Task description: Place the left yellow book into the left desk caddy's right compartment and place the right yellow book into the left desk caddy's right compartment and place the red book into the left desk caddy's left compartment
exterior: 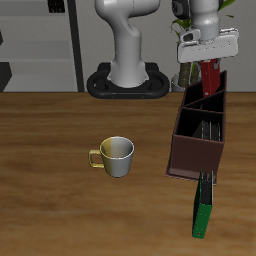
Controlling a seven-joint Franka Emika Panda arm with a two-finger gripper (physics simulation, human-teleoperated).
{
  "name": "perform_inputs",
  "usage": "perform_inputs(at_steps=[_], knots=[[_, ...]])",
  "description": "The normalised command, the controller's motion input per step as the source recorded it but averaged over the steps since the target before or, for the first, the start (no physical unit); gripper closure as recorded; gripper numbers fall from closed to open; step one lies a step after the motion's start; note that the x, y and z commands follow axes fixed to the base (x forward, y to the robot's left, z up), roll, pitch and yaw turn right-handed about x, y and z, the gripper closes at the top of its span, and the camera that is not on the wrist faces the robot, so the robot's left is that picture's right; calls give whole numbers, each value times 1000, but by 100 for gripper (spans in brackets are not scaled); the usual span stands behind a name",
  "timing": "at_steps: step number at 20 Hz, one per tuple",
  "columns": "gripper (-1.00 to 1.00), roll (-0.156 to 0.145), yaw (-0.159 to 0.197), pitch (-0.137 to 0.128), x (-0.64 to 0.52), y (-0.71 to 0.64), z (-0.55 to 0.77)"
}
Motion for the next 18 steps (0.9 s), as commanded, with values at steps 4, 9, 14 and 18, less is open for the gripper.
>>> perform_inputs(at_steps=[4, 9, 14, 18], knots=[[100, 17, 33, 6, 5, 78, -84], [100, 2, 28, 14, 75, 32, -112], [100, -5, 6, 37, 114, -37, -221], [100, 23, -14, 52, 45, 64, -192]])
